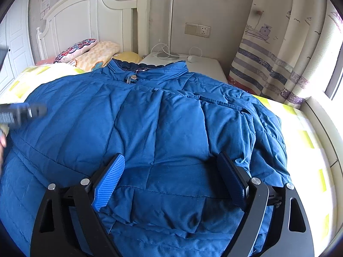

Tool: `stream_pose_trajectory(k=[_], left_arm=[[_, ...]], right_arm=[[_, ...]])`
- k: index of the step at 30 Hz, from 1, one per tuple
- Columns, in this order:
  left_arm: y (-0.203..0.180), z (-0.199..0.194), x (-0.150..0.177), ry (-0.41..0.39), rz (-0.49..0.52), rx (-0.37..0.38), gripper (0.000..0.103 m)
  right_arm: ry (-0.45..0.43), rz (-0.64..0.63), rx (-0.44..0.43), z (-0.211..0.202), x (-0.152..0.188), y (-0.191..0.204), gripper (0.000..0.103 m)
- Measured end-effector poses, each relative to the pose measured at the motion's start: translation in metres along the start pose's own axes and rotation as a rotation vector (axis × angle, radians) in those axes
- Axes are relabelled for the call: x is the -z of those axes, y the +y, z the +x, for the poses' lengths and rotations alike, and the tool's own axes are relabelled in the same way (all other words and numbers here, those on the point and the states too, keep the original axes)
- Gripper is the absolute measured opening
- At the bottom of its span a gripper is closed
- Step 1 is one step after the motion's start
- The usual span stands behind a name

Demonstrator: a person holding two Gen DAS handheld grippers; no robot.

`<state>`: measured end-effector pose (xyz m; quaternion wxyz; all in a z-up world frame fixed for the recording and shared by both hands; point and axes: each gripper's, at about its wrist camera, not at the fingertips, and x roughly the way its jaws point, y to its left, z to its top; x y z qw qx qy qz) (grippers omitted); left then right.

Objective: Fold large clothes

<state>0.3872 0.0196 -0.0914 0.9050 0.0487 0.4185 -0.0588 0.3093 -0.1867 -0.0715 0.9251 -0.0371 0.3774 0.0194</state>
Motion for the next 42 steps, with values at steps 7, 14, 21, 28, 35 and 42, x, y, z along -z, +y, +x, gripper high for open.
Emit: stream_pose_trajectory(k=[7,14,21,28,35,42], left_arm=[[-0.005,0.002,0.013,-0.042,0.031,-0.042,0.101],[-0.005,0.003,0.013,-0.040,0.036,-0.052,0.101],[-0.005,0.003,0.012,-0.039,0.033,-0.049,0.101],[-0.005,0.003,0.012,-0.039,0.032,-0.048,0.101],[-0.006,0.004,0.012,-0.036,0.036,-0.055,0.101],[-0.010,0.004,0.012,-0.031,0.055,-0.089,0.101]], right_arm=[[-0.079,0.050,-0.029,-0.020,0.001,-0.006,0.087],[-0.106,0.041,0.019,-0.018,-0.036,-0.005,0.093],[0.103,0.037,0.011,0.046,-0.052,-0.014,0.099],[0.042,-0.026,0.014,0.007,-0.024,0.014,0.099],[0.051,-0.065,0.016,0.020,-0.014,0.018,0.099],[0.053,-0.067,0.017,0.022,-0.014,0.019,0.099]])
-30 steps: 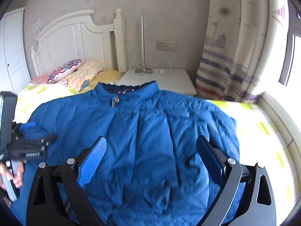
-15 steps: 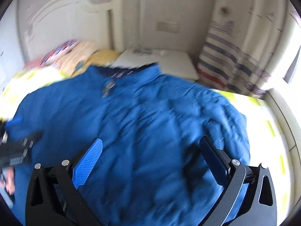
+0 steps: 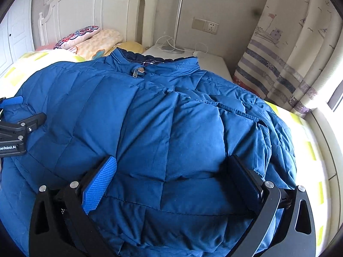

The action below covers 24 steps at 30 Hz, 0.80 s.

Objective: Fold large clothes

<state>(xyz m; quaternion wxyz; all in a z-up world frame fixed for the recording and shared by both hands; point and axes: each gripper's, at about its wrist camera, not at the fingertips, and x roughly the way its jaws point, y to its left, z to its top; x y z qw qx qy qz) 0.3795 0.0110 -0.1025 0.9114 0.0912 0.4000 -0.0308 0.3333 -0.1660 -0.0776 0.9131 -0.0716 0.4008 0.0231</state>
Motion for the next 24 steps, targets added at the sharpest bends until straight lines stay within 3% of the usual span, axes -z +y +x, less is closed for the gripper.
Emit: stream_pose_trajectory(k=[3,5,8,12,16,20,22,24], left_arm=[[-0.002,-0.015,0.001,0.021,-0.047,-0.034,0.100],[-0.009,-0.042,0.010,-0.012,-0.064,0.027,0.101],[-0.031,-0.065,0.026,-0.049,0.015,0.022,0.101],[-0.061,-0.045,0.046,0.005,0.139,-0.050,0.101],[-0.046,-0.058,0.047,0.026,0.084,-0.015,0.100],[-0.034,-0.090,0.071,-0.009,0.071,0.053,0.101],[-0.036,-0.082,0.088,0.028,0.101,0.020,0.101],[-0.025,-0.075,0.094,0.052,0.037,0.088,0.101]], right_arm=[[0.029,0.012,-0.016,-0.007,-0.001,-0.003,0.099],[0.033,0.037,-0.018,-0.025,0.002,-0.004,0.099],[-0.016,-0.028,-0.026,-0.054,0.014,0.008,0.099],[0.050,-0.116,0.021,-0.034,0.030,0.018,0.099],[0.073,-0.103,0.006,-0.048,0.033,0.016,0.099],[0.016,-0.099,-0.083,-0.083,0.046,0.015,0.099],[0.059,-0.136,-0.077,-0.078,0.058,0.021,0.099],[0.126,-0.139,-0.086,-0.059,0.071,0.021,0.099]])
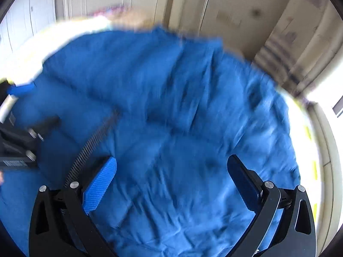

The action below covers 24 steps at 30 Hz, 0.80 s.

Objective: Fold large clothes

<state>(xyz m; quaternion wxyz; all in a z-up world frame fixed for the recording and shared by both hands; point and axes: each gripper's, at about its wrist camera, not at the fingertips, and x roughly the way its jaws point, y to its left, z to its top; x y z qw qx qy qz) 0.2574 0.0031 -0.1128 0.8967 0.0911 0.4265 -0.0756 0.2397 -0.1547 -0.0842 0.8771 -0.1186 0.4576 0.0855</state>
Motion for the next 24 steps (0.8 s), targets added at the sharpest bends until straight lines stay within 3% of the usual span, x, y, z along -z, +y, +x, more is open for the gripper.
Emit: stream_pose_trajectory(k=[3,6,9,11,13,15,17,19,20,22,24], left_arm=[[0.015,-0.006,0.000,0.033,-0.063,-0.012,0.101],[0.022,-0.031,0.014,-0.015,-0.042,-0.014,0.101],[0.033,-0.028,0.037,0.017,-0.031,-0.099,0.101],[0.055,-0.025,0.043,0.041,-0.117,-0.020,0.101],[0.061,-0.026,0.040,0.041,-0.137,-0.067,0.101],[0.059,-0.038,0.044,0.016,-0.132,-0.094,0.100],[0.051,-0.053,0.052,-0.020,-0.091,-0.079,0.101],[0.040,-0.051,0.061,-0.009,-0.033,-0.124,0.101],[0.038,-0.046,0.064,0.006,-0.024,-0.126,0.101],[0.046,-0.046,0.064,0.014,-0.059,-0.102,0.101],[0.049,-0.053,0.064,0.002,-0.080,-0.149,0.100]], right_arm=[[0.017,0.070,-0.043,-0.006,0.004,-0.013,0.099],[-0.028,0.066,-0.032,-0.030,0.017,-0.019,0.099],[0.005,0.069,0.023,-0.027,0.040,-0.033,0.099],[0.005,0.134,-0.058,-0.022,0.053,-0.050,0.099],[0.004,0.135,-0.048,-0.028,0.058,-0.055,0.098],[-0.019,0.144,0.002,-0.042,0.065,-0.059,0.098],[-0.048,0.182,-0.002,-0.053,0.077,-0.070,0.099],[-0.021,0.214,0.039,-0.048,0.093,-0.084,0.099],[-0.014,0.227,0.015,-0.044,0.098,-0.092,0.099],[-0.030,0.256,-0.015,-0.046,0.103,-0.098,0.099],[-0.030,0.245,0.032,-0.051,0.102,-0.094,0.099]])
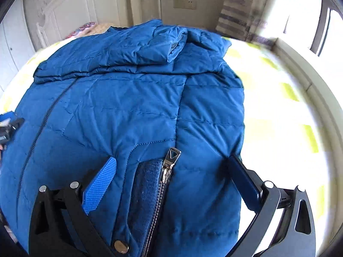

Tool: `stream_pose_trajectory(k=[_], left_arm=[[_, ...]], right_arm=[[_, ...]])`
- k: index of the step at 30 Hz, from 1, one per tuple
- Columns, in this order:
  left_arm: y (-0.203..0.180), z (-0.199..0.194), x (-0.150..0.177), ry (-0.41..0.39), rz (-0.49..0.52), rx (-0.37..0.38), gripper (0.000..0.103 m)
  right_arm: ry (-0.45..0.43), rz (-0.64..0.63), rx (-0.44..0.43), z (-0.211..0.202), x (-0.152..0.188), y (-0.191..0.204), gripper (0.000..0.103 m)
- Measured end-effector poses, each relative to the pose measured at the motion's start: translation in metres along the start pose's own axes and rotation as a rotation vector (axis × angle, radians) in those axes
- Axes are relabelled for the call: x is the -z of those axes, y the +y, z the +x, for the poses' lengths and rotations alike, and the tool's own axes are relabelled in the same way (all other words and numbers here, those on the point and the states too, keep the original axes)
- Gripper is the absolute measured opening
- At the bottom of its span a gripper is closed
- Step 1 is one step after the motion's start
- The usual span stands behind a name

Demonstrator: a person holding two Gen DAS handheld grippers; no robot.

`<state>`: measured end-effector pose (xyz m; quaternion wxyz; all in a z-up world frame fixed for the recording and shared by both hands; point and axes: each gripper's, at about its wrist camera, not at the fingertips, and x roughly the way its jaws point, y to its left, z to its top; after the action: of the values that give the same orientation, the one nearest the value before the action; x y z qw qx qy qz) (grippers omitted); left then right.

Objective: Fold large clothes

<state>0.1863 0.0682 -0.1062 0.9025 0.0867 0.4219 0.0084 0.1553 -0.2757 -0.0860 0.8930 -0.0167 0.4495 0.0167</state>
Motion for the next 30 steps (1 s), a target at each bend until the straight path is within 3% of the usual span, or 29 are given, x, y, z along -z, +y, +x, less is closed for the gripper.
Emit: stream_pose_trajectory(k=[2,5,8,9,11,14,20,23,26,30], left_arm=[[-0.006,-0.023,0.006,-0.036,0.014,0.041,0.100],[-0.031,-0.055,0.022,-0.079,0.087,0.162,0.101],[-0.062,-0.054,0.034,-0.051,0.191,0.197,0.101],[-0.075,-0.048,0.042,-0.041,0.231,0.175,0.101],[-0.077,-0.045,0.045,-0.066,0.222,0.167,0.101],[-0.059,-0.038,0.042,-0.015,0.152,0.257,0.101],[-0.031,-0.061,0.058,-0.043,0.110,0.238,0.101],[-0.011,-0.054,0.069,-0.027,0.083,0.187,0.101],[0.004,-0.049,0.074,-0.022,0.025,0.235,0.101],[-0.012,-0.060,0.072,-0.040,0.076,0.141,0.100]], right_arm=[[-0.016,-0.018,0.035,-0.011,0.002,0.013,0.099],[-0.059,-0.102,-0.041,-0.030,0.010,0.045,0.099],[-0.054,-0.257,-0.123,-0.033,0.024,0.094,0.099],[-0.035,-0.299,-0.132,-0.027,0.027,0.108,0.098],[-0.032,-0.318,-0.097,-0.017,0.035,0.119,0.099],[0.000,-0.256,-0.157,-0.012,0.030,0.104,0.099],[-0.021,-0.199,-0.083,-0.030,0.038,0.078,0.099],[-0.030,-0.181,-0.067,-0.041,0.057,0.067,0.099],[-0.028,-0.122,-0.128,-0.033,0.069,0.048,0.099],[-0.019,-0.140,-0.063,-0.038,0.065,0.058,0.099]])
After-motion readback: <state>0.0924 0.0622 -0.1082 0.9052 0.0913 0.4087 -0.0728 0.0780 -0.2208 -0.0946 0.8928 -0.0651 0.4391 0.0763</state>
